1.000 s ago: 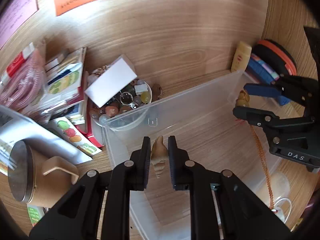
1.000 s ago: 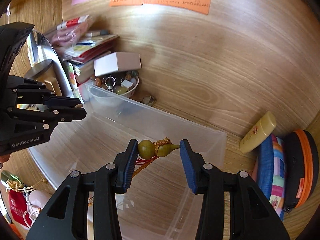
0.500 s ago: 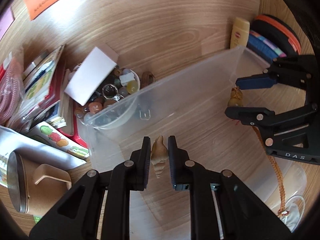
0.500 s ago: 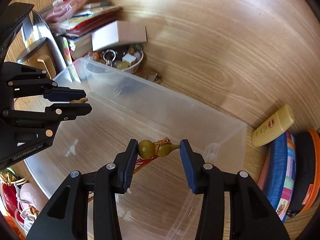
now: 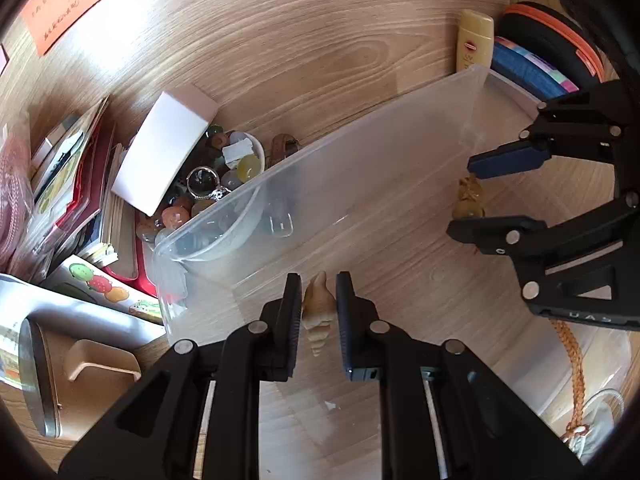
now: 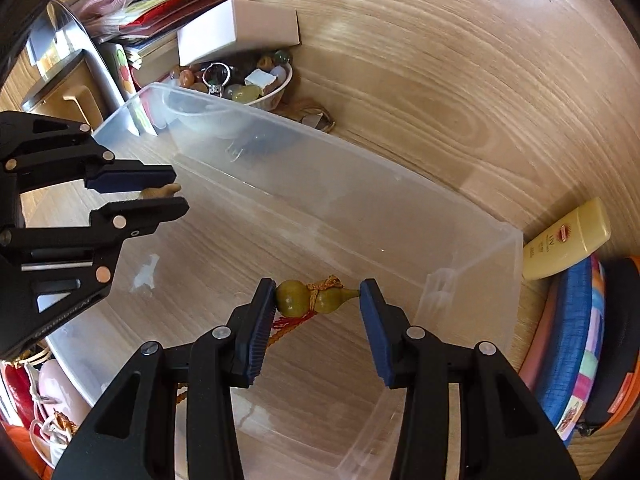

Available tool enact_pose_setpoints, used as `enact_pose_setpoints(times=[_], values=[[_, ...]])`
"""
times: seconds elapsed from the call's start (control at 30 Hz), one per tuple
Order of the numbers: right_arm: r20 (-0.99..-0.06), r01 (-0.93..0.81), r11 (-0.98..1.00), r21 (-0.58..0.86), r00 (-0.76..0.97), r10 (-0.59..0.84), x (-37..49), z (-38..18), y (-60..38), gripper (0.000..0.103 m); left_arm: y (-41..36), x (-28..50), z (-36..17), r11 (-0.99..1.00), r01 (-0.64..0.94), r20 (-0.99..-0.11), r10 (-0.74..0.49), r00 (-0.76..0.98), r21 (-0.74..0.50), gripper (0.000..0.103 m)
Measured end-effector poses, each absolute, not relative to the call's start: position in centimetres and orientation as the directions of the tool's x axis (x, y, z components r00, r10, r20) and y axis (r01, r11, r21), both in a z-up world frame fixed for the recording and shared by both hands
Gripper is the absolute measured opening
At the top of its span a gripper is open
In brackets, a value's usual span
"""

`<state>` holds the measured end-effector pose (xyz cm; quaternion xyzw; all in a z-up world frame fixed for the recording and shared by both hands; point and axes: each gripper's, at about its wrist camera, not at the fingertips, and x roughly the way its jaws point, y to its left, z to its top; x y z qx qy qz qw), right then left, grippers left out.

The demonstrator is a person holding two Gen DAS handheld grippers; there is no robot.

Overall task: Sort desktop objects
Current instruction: 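Lower seashell into the clear box with left gripper while right gripper releases the gourd, then withdraw both grippers from the box back toward the remaining items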

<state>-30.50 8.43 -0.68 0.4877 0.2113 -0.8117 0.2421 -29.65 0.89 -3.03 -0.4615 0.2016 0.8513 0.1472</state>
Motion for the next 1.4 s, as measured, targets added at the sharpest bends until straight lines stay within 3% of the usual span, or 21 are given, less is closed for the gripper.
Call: enact_pose_setpoints(times=[0.57,0.77,1.03,1.13,1.23,1.4], values=[[-0.898,0.589,-0.790,-0.169,-0.423,-0.122,-30.1,-1.2,7.3,0.040,0.0,-30.2,-2.7,-0.874,-0.438,-0.847,0.059,-0.529,0.212,0.017],[-0.896,0.579,-0.799,-0.162,-0.425,-0.126,-30.0,-0.8,7.2,0.052,-0.9,-30.7,-2.3,-0.888,-0.425,-0.850,0.082,-0.521,0.175,0.017],[-0.874,0.544,-0.822,-0.166,-0.467,-0.132,-28.1,0.9,8.2,0.059,-1.8,-30.8,-1.5,-0.891,-0.428,-0.837,0.117,-0.534,0.149,0.038],[-0.858,0.531,-0.827,-0.182,-0.496,-0.130,-26.9,2.2,8.6,0.062,-2.2,-30.8,-1.1,-0.895,-0.423,-0.835,0.123,-0.537,0.140,0.040],[-0.836,0.514,-0.839,-0.180,-0.529,-0.144,-25.7,3.6,9.1,0.069,-1.4,-28.6,-2.4,-0.893,-0.430,-0.835,0.133,-0.534,0.133,0.043],[-0.803,0.493,-0.847,-0.197,-0.577,-0.150,-25.0,4.1,9.7,0.071,-1.1,-25.1,-1.4,-0.884,-0.431,-0.806,0.119,-0.581,0.181,0.056]])
